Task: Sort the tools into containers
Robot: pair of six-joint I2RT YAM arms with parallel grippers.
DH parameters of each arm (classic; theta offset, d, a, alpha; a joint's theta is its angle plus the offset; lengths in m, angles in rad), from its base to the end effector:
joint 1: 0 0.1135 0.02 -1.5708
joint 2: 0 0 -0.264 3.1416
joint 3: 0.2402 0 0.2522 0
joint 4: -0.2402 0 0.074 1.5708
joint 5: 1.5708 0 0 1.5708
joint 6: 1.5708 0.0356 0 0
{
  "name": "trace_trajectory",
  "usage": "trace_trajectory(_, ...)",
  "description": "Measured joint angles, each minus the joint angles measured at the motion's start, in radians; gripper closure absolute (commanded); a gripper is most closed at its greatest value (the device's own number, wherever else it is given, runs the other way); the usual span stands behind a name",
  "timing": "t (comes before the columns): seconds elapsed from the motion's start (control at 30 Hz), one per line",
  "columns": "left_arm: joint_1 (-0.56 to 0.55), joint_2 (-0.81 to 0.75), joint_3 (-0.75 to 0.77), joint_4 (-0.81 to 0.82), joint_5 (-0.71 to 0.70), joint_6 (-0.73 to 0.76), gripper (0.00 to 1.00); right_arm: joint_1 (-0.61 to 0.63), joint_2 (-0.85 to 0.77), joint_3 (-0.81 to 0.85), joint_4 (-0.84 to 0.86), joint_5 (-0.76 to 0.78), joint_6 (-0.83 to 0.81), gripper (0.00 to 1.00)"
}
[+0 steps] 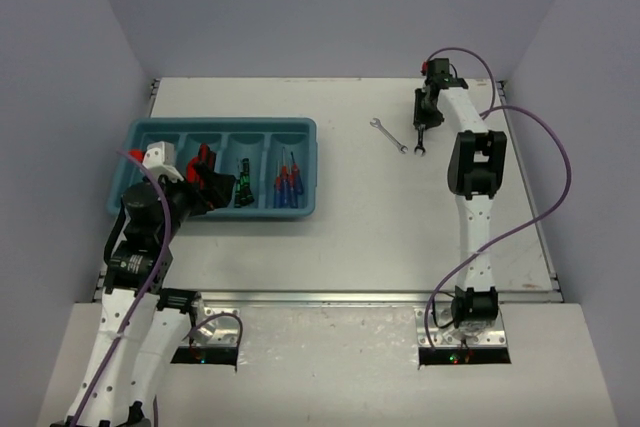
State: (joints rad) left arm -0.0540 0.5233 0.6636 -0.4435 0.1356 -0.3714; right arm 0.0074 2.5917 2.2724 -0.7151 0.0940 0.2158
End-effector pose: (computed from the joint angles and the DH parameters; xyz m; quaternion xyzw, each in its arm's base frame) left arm 0.1293 -0.0118 0.3065 -0.0874 0.8002 -0.1781 0.5660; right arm 0.5524 0.0007 0.1375 0.1126 0.9567 -0.0155 0.2681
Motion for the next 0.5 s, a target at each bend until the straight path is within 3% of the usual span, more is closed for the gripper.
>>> trace_trajectory(0.17, 0.000, 0.009, 0.000, 0.000, 0.001, 0.000, 0.00, 0.000, 0.023, 0.047, -0.055, 0.004, 0.000, 0.72)
trace_trajectory(0.27, 0.000, 0.009, 0.000, 0.000, 0.004, 0.000, 0.00, 0.000, 0.037, 0.072, -0.080, -0.003, 0.000, 0.84)
trace_trajectory(0.5, 0.000, 0.001, 0.000, 0.005, 0.006, 0.000, 0.00, 0.016, 0.024, 0.043, -0.069, 0.025, -0.007, 1.00)
